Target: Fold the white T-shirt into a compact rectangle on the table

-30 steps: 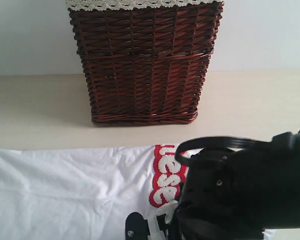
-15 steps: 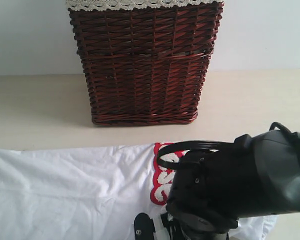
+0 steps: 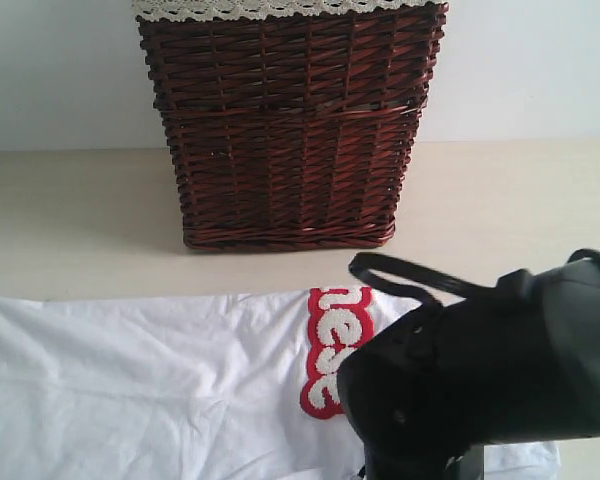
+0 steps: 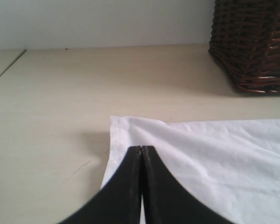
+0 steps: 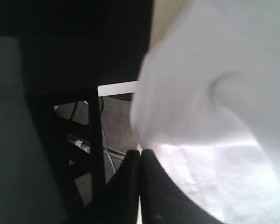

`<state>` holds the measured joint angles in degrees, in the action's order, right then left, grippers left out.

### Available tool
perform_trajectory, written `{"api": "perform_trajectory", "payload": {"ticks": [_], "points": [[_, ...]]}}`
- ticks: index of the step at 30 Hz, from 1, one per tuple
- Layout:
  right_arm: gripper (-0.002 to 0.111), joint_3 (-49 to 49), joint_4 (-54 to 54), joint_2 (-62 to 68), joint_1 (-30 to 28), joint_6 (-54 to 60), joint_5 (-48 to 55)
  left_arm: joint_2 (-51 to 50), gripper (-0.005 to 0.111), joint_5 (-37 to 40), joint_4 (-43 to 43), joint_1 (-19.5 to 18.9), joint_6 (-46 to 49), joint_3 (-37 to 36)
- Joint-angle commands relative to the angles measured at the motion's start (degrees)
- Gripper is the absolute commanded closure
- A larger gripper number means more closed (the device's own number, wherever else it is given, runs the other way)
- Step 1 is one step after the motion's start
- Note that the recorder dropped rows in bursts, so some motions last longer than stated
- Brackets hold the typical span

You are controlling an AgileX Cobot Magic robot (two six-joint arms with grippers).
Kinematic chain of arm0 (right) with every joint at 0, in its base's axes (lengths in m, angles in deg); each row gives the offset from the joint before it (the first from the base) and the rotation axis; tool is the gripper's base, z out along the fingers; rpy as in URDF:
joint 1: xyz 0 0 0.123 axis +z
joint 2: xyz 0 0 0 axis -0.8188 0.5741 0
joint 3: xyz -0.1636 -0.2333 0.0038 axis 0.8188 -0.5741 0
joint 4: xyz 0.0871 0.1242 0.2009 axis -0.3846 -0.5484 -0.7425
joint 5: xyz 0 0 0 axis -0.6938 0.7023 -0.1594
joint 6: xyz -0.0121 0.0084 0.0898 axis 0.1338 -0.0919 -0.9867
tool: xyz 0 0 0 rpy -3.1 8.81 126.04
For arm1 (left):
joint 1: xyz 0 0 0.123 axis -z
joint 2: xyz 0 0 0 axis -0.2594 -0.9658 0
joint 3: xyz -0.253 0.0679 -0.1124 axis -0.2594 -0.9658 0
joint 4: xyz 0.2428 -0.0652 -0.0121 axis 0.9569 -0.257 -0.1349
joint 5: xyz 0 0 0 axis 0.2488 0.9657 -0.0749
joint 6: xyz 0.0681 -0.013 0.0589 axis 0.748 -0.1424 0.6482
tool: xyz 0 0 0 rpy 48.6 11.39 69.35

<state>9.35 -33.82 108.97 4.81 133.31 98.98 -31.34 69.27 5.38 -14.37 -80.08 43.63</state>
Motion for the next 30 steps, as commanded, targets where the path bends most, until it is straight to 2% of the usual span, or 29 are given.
{"api": "perform_trajectory", "payload": {"ticks": [1, 3, 6, 8, 15, 19, 23, 25, 30], "points": [[0.108, -0.18, -1.83, -5.75, 0.15, 2.57, 2.63, 0.32, 0.107, -0.46, 0.21, -0.22, 0.08, 0.14], [0.108, -0.18, 3.09, -8.66, 0.15, -0.57, -1.05, 0.32, 0.107, -0.46, 0.21, -0.22, 0.08, 0.14], [0.108, -0.39, 16.54, -8.57, 0.15, -20.97, -13.92, 0.32, 0.107, -0.46, 0.21, -0.22, 0.08, 0.14], [0.108, -0.37, 22.13, -5.37, 0.15, -28.62, -15.9, 0.32, 0.107, -0.46, 0.21, -0.22, 0.08, 0.14], [0.108, -0.37, 22.01, 3.8, 0.15, -28.97, -14.99, 0.32, 0.107, -0.46, 0.21, -0.22, 0.08, 0.14], [0.108, 3.95, 21.83, 1.21, 0.15, -28.97, -8.51, 0.32, 0.107, -0.46, 0.21, -0.22, 0.08, 0.14], [0.107, 4.65, 18.23, -3.66, 0.15, -28.97, -8.85, 0.32, 0.107, -0.46, 0.21, -0.22, 0.08, 0.14], [0.102, 3.74, 18.98, -5.48, 0.15, -29.24, -7.26, 0.32, 0.107, -0.46, 0.21, -0.22, 0.08, 0.14], [0.08, 0.77, 16.87, -8.61, 0.15, -31.5, -5.72, 0.32, 0.107, -0.46, 0.21, -0.22, 0.08, 0.14]]}}
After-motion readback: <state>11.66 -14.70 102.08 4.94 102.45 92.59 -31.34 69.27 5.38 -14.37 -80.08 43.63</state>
